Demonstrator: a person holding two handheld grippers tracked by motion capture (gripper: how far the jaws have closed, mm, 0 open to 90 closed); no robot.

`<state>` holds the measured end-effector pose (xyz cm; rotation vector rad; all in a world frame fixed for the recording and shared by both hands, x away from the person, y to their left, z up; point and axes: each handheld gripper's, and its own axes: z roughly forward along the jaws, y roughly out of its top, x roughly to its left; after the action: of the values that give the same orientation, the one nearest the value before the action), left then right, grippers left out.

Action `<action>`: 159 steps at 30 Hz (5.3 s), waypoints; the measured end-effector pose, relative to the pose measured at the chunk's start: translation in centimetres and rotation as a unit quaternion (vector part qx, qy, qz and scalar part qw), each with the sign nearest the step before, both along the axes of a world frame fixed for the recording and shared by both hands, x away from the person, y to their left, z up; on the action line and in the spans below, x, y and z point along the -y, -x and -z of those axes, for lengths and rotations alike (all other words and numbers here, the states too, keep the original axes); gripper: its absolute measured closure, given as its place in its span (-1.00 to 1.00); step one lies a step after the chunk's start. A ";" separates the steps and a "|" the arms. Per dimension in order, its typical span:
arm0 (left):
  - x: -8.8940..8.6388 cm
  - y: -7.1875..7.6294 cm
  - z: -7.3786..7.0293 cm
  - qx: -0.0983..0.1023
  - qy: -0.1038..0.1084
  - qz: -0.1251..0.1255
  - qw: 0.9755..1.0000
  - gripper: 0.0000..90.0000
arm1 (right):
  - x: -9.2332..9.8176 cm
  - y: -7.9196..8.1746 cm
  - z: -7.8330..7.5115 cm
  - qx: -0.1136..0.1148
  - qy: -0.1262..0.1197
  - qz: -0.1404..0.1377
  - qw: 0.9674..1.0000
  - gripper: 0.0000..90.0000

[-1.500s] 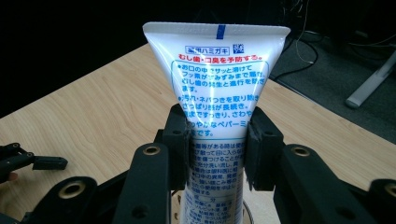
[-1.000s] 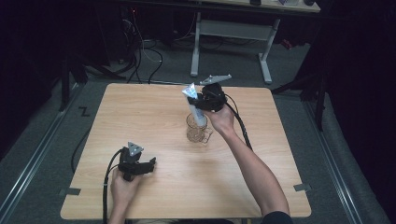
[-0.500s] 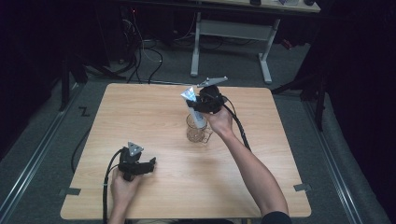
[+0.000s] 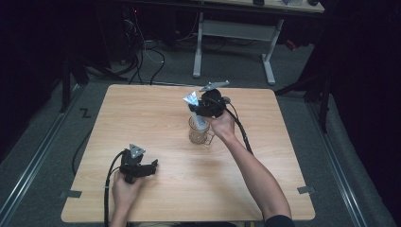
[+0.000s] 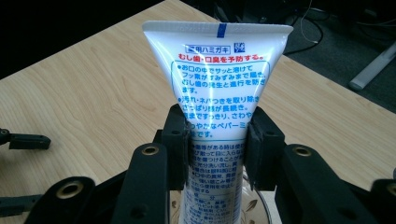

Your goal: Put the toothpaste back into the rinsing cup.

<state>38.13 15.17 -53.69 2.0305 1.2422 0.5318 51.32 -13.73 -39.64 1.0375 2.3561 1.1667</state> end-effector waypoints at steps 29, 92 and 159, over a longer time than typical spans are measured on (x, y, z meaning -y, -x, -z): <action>0.0 0.0 0.0 0.000 0.001 -0.001 1.000 -0.56 | 0.6 0.4 1.6 -0.011 0.005 0.002 1.000 0.44; 0.1 0.0 0.0 0.000 0.000 -0.001 1.000 -0.56 | 1.0 1.7 3.9 -0.019 0.032 -0.005 0.999 0.42; 0.1 0.0 0.0 0.000 0.001 -0.002 1.000 -0.56 | 3.4 3.9 4.6 -0.018 0.003 -0.010 1.000 -0.01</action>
<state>38.16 15.08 -53.69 2.0274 1.2454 0.5330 47.38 -17.09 -44.19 1.0433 2.4016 1.1570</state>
